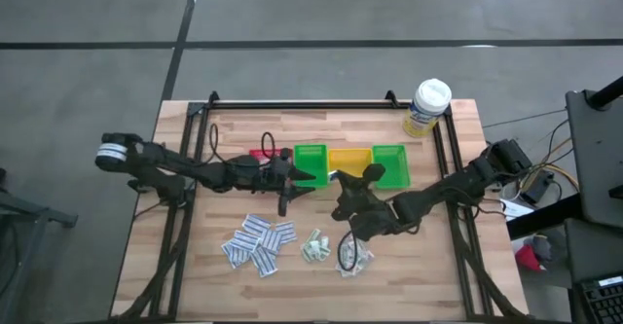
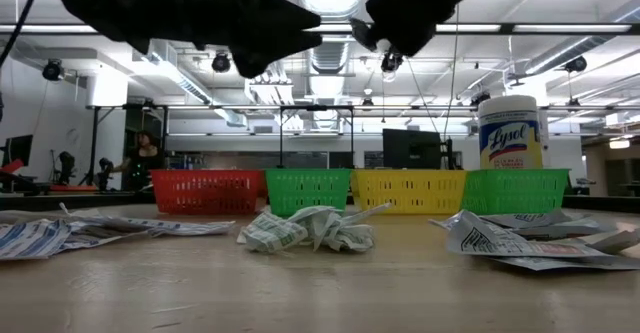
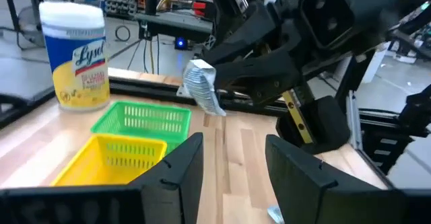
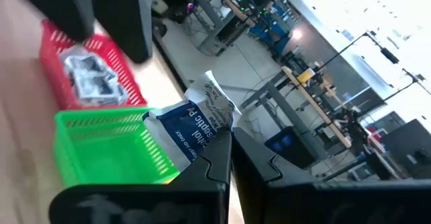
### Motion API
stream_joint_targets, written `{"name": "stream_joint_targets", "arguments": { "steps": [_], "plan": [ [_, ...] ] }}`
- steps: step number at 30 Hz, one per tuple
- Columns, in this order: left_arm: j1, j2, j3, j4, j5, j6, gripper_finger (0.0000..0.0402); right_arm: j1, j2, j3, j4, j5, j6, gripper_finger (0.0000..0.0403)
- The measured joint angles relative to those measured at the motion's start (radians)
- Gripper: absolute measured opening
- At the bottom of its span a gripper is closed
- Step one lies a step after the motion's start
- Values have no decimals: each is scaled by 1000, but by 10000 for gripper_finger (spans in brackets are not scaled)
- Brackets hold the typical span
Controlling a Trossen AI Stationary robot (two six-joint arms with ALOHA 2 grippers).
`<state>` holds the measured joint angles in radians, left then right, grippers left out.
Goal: Pick & Place First Aid Supplies
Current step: Put the alcohol pad into the red basket
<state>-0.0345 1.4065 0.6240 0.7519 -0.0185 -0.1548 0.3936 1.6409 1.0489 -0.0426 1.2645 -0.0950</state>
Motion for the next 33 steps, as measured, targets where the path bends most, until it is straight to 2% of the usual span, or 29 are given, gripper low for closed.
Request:
{"name": "stream_joint_targets", "arguments": {
  "steps": [8, 11, 24, 33],
  "plan": [
    [0, 97, 110, -3, -7, 73, 153, -6, -1, 18, 1, 50, -81, 8],
    [1, 112, 135, -6, -41, 72, 154, -6, -1, 15, -3, 49, -86, 8],
    [3, 107, 164, -46, -179, -21, 153, -6, -1, 15, -3, 82, -126, 8],
    [12, 108, 167, -56, -192, -54, 154, -4, -1, 15, 5, 82, -124, 8]
  ]
}}
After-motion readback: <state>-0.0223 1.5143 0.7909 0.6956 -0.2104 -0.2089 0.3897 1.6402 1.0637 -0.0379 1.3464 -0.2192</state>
